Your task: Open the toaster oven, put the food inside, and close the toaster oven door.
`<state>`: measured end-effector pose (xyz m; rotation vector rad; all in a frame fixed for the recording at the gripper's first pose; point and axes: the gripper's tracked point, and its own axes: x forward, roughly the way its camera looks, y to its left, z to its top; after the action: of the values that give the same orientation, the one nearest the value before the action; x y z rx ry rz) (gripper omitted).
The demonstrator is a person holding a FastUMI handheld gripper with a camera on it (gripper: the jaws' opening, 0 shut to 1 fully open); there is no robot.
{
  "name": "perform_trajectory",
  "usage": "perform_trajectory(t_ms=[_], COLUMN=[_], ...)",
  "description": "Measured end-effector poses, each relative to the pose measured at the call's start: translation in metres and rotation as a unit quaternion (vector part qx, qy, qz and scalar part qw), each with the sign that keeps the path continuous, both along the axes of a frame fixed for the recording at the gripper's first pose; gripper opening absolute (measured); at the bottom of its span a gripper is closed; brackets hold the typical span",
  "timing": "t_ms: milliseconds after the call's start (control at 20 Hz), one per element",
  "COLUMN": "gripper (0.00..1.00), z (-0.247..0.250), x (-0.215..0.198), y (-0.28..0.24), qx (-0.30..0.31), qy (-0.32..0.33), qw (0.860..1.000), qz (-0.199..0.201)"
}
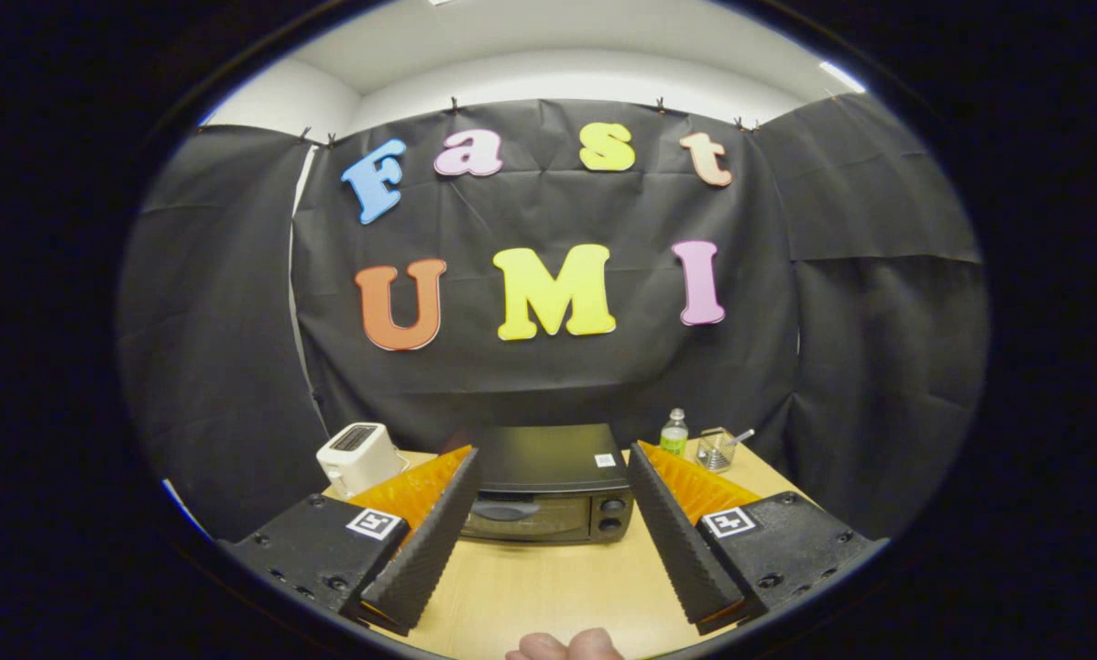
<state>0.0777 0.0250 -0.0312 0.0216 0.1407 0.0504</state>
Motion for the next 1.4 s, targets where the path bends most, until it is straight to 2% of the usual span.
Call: perform_trajectory(t_ms=[350, 700, 950, 1150, 1250, 1400], gripper=[1.0, 1.0, 1.0, 1.0, 1.0, 1.0], z=[-0.042, -0.133, -0.188, -0.2, -0.204, -0.204], x=[0.08, 0.165, 0.182, 0.178, 0.179, 0.175], y=[0.03, 0.052, 0.062, 0.062, 0.063, 0.063], qx=[0.002, -0.011, -0.02, -0.038, -0.021, -0.038], qy=[0.04, 0.102, 0.149, 0.152, 0.146, 0.14], qw=[0.999, 0.994, 0.988, 0.987, 0.989, 0.989], qz=[0.026, 0.038, 0.041, 0.024, 0.021, 0.034])
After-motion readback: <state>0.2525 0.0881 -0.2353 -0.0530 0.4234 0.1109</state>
